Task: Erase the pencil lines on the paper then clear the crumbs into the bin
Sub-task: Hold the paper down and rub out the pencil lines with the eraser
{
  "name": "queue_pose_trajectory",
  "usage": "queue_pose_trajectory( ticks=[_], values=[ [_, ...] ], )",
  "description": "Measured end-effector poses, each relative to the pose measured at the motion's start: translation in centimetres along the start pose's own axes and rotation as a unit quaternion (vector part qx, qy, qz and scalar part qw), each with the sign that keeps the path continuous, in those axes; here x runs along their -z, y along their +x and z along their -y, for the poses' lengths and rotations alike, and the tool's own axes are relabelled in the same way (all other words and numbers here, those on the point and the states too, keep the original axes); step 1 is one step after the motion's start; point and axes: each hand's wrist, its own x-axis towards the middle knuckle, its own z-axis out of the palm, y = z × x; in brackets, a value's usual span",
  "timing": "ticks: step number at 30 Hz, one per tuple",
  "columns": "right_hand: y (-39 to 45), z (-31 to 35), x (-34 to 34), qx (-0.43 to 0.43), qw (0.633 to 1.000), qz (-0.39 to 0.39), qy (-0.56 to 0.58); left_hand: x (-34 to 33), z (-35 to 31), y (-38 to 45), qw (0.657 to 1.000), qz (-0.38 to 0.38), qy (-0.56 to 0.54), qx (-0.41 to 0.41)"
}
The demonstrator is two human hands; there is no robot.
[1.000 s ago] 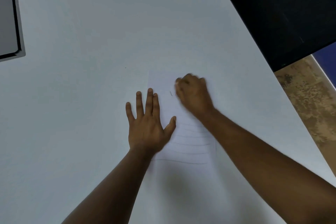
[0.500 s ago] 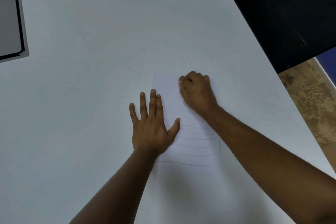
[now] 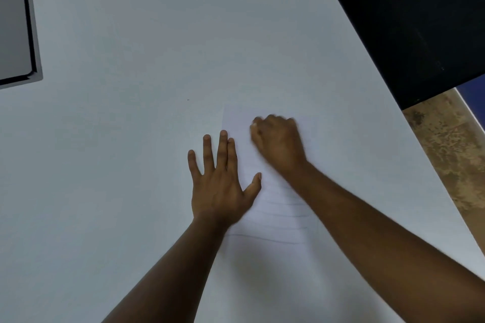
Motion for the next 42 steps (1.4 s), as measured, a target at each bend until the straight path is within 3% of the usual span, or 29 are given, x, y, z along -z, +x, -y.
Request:
queue_pose_trajectory(
  ticks=[3, 7, 13, 18, 22, 24, 29, 34, 38, 40, 42],
  values=[
    [1.3, -4.4, 1.0, -0.082, 0.994, -0.012, -0.07, 0.1, 0.0, 0.0, 1.0, 0.003, 0.002, 0.0],
    [2.1, -5.1, 2.0, -0.12, 0.991, -0.033, 0.055, 0.1, 0.0, 0.1, 1.0, 0.008, 0.003, 0.004],
    [0.2, 2.6, 1.3, 0.049, 0.981, 0.086, 0.164, 0.1, -0.1, 0.1, 1.0, -0.001, -0.012, -0.004],
    [2.0, 0.9, -0.7, 0.132, 0.98, 0.06, 0.135, -0.1, 0.0, 0.1, 1.0, 0.004, -0.002, -0.001],
    [4.7, -0.1, -1.6, 0.058, 0.996, 0.01, 0.071, -0.1, -0.1, 0.1, 1.0, 0.015, 0.005, 0.005],
    [5.9, -0.2, -1.4, 0.033, 0.997, 0.024, 0.058, 0.1, 0.0, 0.2, 1.0, 0.022, 0.007, 0.008],
    [3.5, 0.4, 1.1, -0.099, 0.984, 0.017, 0.144, 0.1, 0.0, 0.1, 1.0, 0.016, 0.002, 0.011],
    [-2.8, 2.5, 2.0, -0.038, 0.984, 0.088, 0.15, -0.2, 0.1, 0.1, 1.0, 0.003, 0.006, -0.004],
    [-2.0, -0.2, 1.4, 0.038, 0.994, 0.026, 0.097, -0.3, 0.0, 0.1, 1.0, -0.004, 0.002, -0.004],
    [-1.0, -2.7, 1.5, 0.024, 0.999, -0.009, 0.04, -0.3, 0.0, 0.0, 1.0, -0.002, 0.002, -0.001],
    [0.0, -4.4, 1.8, -0.043, 0.998, -0.014, 0.033, -0.1, 0.0, 0.1, 1.0, 0.007, 0.005, 0.002]
  ],
)
